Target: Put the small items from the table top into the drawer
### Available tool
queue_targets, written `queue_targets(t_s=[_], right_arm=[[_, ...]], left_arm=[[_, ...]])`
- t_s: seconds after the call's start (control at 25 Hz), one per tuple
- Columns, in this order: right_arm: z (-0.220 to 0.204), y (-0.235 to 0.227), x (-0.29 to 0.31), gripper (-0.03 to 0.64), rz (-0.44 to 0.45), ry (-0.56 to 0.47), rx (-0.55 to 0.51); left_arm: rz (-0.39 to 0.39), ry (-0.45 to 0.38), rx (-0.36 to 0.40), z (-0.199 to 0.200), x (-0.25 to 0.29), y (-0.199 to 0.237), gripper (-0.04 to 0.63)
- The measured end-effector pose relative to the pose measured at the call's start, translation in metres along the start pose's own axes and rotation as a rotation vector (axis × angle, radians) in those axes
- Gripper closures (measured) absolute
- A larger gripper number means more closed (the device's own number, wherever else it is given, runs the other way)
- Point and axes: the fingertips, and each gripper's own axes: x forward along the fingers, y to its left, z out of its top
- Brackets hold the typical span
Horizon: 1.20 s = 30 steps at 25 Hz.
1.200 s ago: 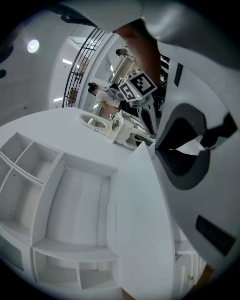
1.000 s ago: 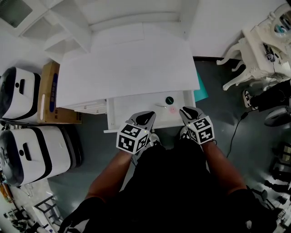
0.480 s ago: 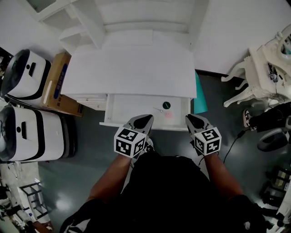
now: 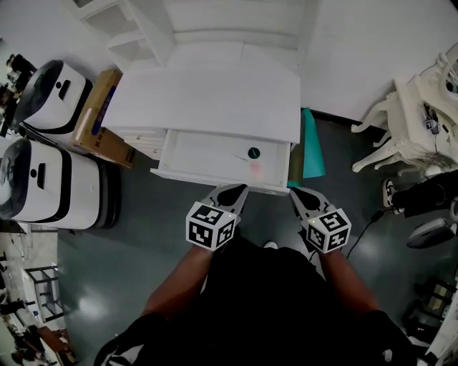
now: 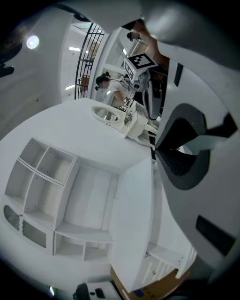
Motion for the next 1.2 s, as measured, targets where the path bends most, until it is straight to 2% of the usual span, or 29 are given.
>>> queue_targets(t_s=[0.2,0.44,0.6,0.8,1.2], right_arm=[[-0.009,0.008,-0.031,0.591,0.034,-0.015,-0.010],[-0.021,0.022,-0.058,0.591,0.101,0.001,0.004],[-0.029,0.028,-0.066,0.589,0.098,0.015,0.001],[-0.029,0.044,-0.065,0.589,0.122,0.007,-0.010],[-0.031,0.080,-0.040,0.591,0.091,0.033,0.002]], left_arm=[[0.014,-0.002,0.023,-0.013,-0.006,-0.034,0.584],[0.061,-0.010,0.008,-0.030,-0.025,-0.060,0.586],[0.081,-0.016,0.002,-0.037,-0.040,-0.071,0.584],[0.085,-0.017,0.005,-0.040,-0.052,-0.066,0.584],[0.028,0.019,0.044,-0.036,-0.070,-0.035,0.584]])
